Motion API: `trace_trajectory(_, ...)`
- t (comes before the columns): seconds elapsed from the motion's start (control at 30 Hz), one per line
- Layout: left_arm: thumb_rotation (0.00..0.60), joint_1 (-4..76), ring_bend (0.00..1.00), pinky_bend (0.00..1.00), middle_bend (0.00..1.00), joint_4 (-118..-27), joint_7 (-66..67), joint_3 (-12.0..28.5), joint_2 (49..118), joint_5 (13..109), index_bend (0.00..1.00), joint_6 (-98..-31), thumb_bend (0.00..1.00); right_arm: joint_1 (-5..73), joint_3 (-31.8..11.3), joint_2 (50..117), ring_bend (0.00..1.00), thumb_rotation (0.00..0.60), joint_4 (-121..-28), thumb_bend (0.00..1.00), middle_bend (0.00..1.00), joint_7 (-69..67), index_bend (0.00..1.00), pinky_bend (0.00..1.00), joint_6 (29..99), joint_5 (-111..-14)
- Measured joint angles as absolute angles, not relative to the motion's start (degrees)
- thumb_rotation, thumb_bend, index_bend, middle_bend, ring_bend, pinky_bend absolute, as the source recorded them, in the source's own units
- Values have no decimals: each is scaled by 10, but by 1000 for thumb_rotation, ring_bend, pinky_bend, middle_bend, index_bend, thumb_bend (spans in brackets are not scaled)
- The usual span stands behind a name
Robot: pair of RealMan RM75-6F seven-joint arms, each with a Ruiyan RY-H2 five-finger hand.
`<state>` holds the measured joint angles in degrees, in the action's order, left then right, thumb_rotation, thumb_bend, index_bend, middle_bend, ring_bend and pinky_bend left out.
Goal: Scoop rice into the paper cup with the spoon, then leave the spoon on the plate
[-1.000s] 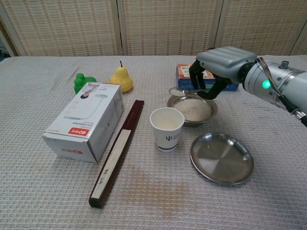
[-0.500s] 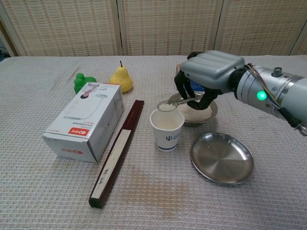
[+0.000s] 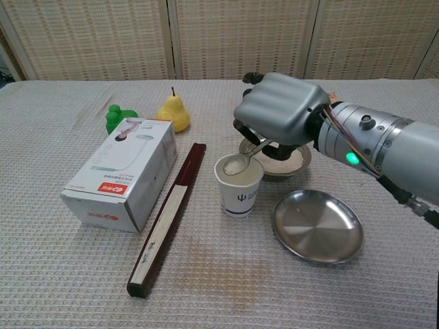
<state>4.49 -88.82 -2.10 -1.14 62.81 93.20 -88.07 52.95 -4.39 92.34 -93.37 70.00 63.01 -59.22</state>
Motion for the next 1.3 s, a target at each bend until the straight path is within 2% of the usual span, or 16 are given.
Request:
trace_trajectory(0.33,600,43,0,114,0,-886,-32,-14,625,940,0,-886,428,557,4,936,204,600,-934,359,542,887,879,33,662,-662)
trace_trajectory(0.73,600,41,0,114,0,-886,-37,-16,622,943,0,-891,428,573,39,942,205,600,-907,358,542,1004,875,33,668,-747)
trace_trajectory(1.07,600,41,0,114,0,-886,-37,-16,622,945,0,-891,429,558,49,936,205,600,-906,359,542,1043,872,32,660,-777)
trace_trajectory(1.3,600,38,0,114,0,-887,-33,-17,622,947,0,-896,429,541,34,928,206,600,-917,359,543,994,869,32,674,-779)
